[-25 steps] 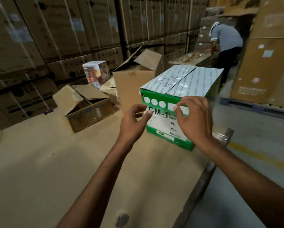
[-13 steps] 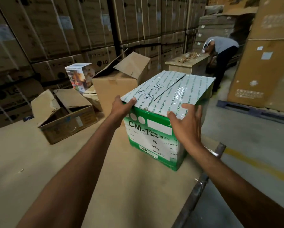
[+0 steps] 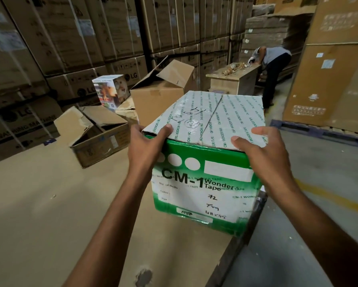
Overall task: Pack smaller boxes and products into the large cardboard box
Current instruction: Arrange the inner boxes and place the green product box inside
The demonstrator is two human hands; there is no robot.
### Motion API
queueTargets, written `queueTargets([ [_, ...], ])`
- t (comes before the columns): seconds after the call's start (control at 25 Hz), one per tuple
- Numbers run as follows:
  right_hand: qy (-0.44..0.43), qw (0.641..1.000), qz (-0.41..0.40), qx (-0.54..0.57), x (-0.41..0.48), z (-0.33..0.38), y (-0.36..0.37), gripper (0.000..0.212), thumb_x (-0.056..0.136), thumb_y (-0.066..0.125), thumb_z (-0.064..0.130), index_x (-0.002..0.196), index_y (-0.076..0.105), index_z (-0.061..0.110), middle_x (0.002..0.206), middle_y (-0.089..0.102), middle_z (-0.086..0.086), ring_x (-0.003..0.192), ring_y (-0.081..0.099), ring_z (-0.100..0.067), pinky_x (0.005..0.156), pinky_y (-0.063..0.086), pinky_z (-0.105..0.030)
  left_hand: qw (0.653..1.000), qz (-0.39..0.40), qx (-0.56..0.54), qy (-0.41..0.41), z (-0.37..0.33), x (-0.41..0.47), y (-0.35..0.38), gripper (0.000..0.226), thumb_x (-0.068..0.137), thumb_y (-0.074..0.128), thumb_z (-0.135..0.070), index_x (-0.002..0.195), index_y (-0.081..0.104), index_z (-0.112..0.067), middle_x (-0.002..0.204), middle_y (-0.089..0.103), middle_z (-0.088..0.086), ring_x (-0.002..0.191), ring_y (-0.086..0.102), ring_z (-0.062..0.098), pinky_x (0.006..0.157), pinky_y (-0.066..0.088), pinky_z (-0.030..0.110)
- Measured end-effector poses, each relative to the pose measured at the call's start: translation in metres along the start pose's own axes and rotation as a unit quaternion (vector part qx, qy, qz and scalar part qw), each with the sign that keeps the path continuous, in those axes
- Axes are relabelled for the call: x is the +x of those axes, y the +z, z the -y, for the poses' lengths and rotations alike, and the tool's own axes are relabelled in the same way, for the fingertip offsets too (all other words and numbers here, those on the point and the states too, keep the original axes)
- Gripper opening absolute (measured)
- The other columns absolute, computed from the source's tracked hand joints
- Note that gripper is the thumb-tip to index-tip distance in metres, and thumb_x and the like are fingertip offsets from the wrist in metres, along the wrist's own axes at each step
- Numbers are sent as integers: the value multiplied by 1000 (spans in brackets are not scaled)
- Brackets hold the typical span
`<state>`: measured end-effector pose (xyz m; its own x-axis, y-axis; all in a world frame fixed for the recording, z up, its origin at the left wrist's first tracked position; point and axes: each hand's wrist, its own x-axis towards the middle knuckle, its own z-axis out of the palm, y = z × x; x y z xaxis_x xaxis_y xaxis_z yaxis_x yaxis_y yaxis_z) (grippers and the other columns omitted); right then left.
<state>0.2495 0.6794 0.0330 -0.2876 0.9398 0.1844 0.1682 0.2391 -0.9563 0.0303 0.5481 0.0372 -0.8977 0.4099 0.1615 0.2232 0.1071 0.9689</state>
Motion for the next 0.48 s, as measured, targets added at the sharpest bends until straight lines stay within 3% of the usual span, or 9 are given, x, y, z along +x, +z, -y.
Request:
queueTargets([
  [0.08, -6, 1000, 26, 5, -44, 13, -13, 55, 70, 80, 61, 115, 56, 40, 107, 62, 25, 98, 65, -9, 94, 52, -42, 999, -28, 30, 18, -9, -48, -44, 61, 70, 80, -64, 110, 52, -27, 98, 73, -7, 74, 74, 17, 67, 62, 42],
  [0.2, -20, 997, 73, 26, -107, 34, -16, 61, 58, 76, 71, 110, 59, 45, 121, 67, 17, 108, 69, -16, 98, 54, -49, 996, -75, 45, 26, -18, -114, -115, 53, 73, 76, -66, 106, 52, -32, 94, 74, -8, 64, 72, 21, 53, 54, 34],
  [0.36, -51, 985, 147, 69, -174, 61, 9, 52, 65, 82, 59, 111, 63, 41, 114, 69, 20, 105, 70, -12, 96, 56, -47, 985, -162, 50, 27, -19, -178, -201, 46, 76, 77, -64, 95, 47, -35, 89, 74, -5, 59, 72, 21, 54, 54, 36],
  [0.48, -86, 968, 210, 106, -209, 76, 39, 39, 81, 85, 37, 114, 63, 35, 107, 67, 25, 102, 69, -6, 95, 57, -44, 969, -240, 49, 32, -16, -221, -251, 42, 81, 76, -59, 97, 46, -35, 94, 72, -8, 71, 73, 14, 62, 62, 42],
])
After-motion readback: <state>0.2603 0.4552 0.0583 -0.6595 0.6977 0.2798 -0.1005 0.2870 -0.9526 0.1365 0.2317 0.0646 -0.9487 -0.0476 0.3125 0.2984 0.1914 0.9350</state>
